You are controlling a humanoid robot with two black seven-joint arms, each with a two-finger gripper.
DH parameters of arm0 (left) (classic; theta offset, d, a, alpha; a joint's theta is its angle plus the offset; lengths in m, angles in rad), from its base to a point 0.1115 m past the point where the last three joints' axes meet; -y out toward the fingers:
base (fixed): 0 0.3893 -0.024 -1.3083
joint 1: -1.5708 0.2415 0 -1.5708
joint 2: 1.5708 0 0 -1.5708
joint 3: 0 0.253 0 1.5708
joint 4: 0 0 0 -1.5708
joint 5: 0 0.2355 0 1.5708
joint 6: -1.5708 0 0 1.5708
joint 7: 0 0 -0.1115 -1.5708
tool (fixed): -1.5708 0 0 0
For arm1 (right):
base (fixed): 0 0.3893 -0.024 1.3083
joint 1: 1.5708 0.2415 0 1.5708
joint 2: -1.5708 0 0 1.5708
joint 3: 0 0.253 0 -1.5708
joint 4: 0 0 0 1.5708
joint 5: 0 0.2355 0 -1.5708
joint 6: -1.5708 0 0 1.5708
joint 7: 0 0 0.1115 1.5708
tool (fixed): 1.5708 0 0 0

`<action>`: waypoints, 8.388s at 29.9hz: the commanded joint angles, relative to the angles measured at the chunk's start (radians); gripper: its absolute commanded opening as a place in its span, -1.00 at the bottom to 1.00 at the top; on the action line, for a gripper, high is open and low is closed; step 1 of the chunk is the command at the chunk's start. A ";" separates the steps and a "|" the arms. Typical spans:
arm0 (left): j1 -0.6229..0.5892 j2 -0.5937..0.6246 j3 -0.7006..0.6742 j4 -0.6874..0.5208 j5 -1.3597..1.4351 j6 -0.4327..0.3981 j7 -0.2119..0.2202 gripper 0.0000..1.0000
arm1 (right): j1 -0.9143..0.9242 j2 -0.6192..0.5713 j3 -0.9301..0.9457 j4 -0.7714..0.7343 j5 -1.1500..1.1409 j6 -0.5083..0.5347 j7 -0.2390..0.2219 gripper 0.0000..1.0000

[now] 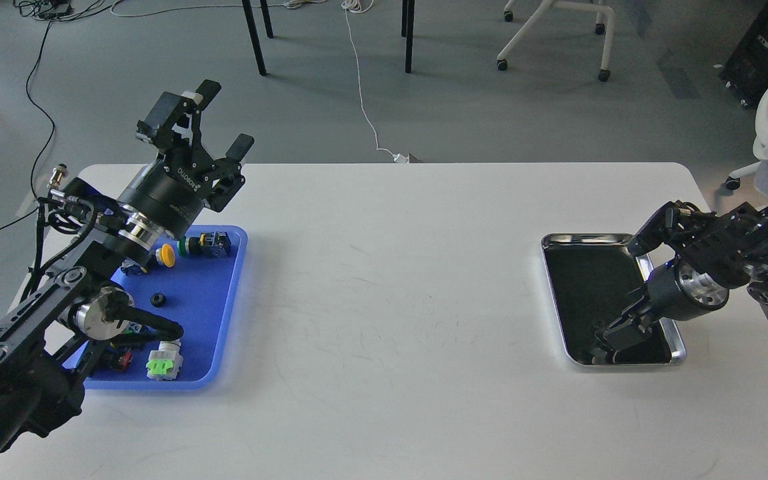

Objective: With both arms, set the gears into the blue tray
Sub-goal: 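Close the right gripper on another small black gear, then lift the second gear and carry it toward the table center, then set the gear on the table center and open the right gripper, then retract the right arm and reach the left gripper to the gear, then grasp the second black gear with the left gripper, then carry the gear with the left gripper over the blue tray, then release the gear into the blue tray and lift the left gripper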

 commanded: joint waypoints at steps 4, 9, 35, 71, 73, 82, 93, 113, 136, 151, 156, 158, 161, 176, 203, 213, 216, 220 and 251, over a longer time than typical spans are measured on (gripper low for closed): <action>0.002 0.008 -0.001 -0.001 0.000 -0.002 0.000 0.96 | 0.006 0.027 -0.015 -0.020 0.001 -0.002 0.000 0.30; 0.002 0.013 0.002 -0.001 0.000 -0.005 0.002 0.96 | 0.009 0.037 -0.015 -0.021 0.001 -0.002 0.000 0.26; 0.002 0.014 0.000 -0.001 0.000 -0.003 0.003 0.96 | 0.007 0.064 -0.049 -0.027 0.003 -0.002 0.000 -0.13; 0.002 0.067 0.002 -0.009 -0.002 -0.005 0.002 0.96 | 0.256 0.409 -0.067 0.006 0.293 -0.023 0.000 -0.68; 0.002 0.065 0.002 -0.009 -0.002 -0.005 0.002 0.96 | 0.244 0.446 -0.081 0.003 0.317 -0.068 0.000 -0.68; 0.003 0.064 0.002 -0.009 -0.002 0.000 0.002 0.96 | 0.168 0.564 -0.145 -0.049 0.363 -0.258 0.000 -0.63; 0.035 0.070 -0.001 -0.024 0.000 0.000 0.002 0.96 | 0.122 0.626 -0.170 -0.101 0.363 -0.280 0.000 -0.55; 0.037 0.074 -0.001 -0.024 -0.002 0.000 0.000 0.96 | 0.130 0.519 -0.066 -0.090 0.567 -0.289 0.000 0.92; 0.005 0.070 0.078 -0.003 0.372 -0.012 -0.163 0.96 | -0.802 0.120 1.083 0.098 1.555 -0.191 0.000 0.93; -0.556 0.021 0.801 0.077 1.247 -0.138 -0.163 0.96 | -0.985 0.090 1.247 0.118 1.764 -0.141 0.000 0.93; -0.646 -0.094 0.927 0.202 1.374 -0.153 -0.163 0.95 | -0.988 0.087 1.257 0.118 1.764 -0.141 0.000 0.93; -0.664 -0.154 0.951 0.251 1.438 -0.152 -0.163 0.94 | -0.991 0.087 1.258 0.118 1.764 -0.141 0.000 0.93; -0.673 -0.228 0.973 0.331 1.474 -0.152 -0.163 0.91 | -0.993 0.086 1.258 0.118 1.765 -0.141 0.000 0.93; -0.667 -0.288 1.059 0.420 1.474 -0.152 -0.163 0.38 | -1.007 0.070 1.278 0.117 1.764 -0.140 0.000 0.93; -0.689 -0.164 1.043 0.381 1.474 -0.152 -0.163 -0.81 | -1.021 0.072 1.281 0.121 1.764 -0.141 0.000 0.93; -0.722 0.259 1.048 0.164 1.285 -0.167 -0.163 -0.77 | -1.017 0.084 1.280 0.121 1.764 -0.141 0.000 0.93; -0.692 0.391 1.051 0.118 1.284 -0.167 -0.163 -0.76 | -1.017 0.087 1.280 0.123 1.764 -0.141 0.000 0.93; -0.614 0.482 1.022 0.114 1.282 -0.163 -0.163 -0.75 | -1.017 0.087 1.278 0.121 1.762 -0.141 0.000 0.93; -0.483 0.470 0.843 0.161 1.267 -0.155 -0.163 0.82 | -1.016 0.080 1.269 0.126 1.756 -0.140 0.000 0.98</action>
